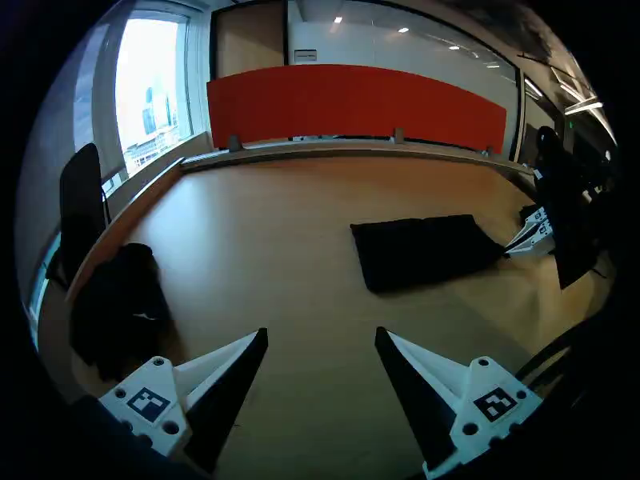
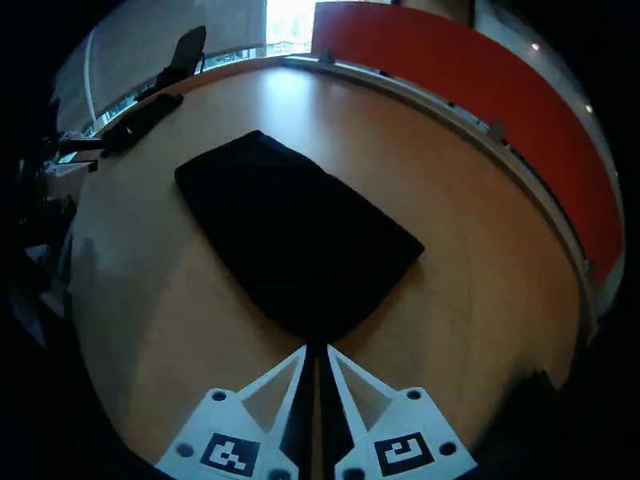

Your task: Fold towel

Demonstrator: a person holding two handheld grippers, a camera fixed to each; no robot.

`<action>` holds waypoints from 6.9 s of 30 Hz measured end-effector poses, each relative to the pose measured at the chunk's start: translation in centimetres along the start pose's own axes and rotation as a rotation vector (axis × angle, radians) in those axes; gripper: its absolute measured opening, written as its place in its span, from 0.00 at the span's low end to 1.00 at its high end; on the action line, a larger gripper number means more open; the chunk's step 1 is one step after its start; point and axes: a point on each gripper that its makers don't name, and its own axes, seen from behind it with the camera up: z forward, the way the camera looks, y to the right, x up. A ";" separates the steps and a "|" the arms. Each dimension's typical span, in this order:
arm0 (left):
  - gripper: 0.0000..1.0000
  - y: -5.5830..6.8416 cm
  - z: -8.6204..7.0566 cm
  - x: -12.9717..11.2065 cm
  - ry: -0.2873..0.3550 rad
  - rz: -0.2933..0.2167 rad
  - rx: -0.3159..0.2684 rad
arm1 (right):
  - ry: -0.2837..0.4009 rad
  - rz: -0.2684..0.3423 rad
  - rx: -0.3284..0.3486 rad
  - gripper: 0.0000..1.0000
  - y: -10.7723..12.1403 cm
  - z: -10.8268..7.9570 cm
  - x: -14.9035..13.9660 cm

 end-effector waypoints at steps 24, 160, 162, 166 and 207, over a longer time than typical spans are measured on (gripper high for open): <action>0.99 -0.2 -0.3 0.5 0.006 0.006 -0.004 | 0.125 -0.047 -0.078 0.03 1.9 -4.6 5.6; 0.99 -2.5 -5.6 -2.1 0.003 -0.107 0.095 | 0.037 -0.161 0.088 0.74 -9.3 4.6 7.1; 1.00 -2.4 -5.5 -2.1 0.003 -0.108 0.095 | 0.031 -0.154 0.087 0.69 -9.3 4.7 6.8; 1.00 -2.3 -5.5 -2.1 0.002 -0.109 0.094 | 0.021 -0.144 0.086 0.58 -9.2 4.9 6.3; 1.00 -2.5 -5.4 -2.0 0.000 -0.106 0.088 | 0.070 -0.107 0.049 0.04 -8.2 3.8 8.4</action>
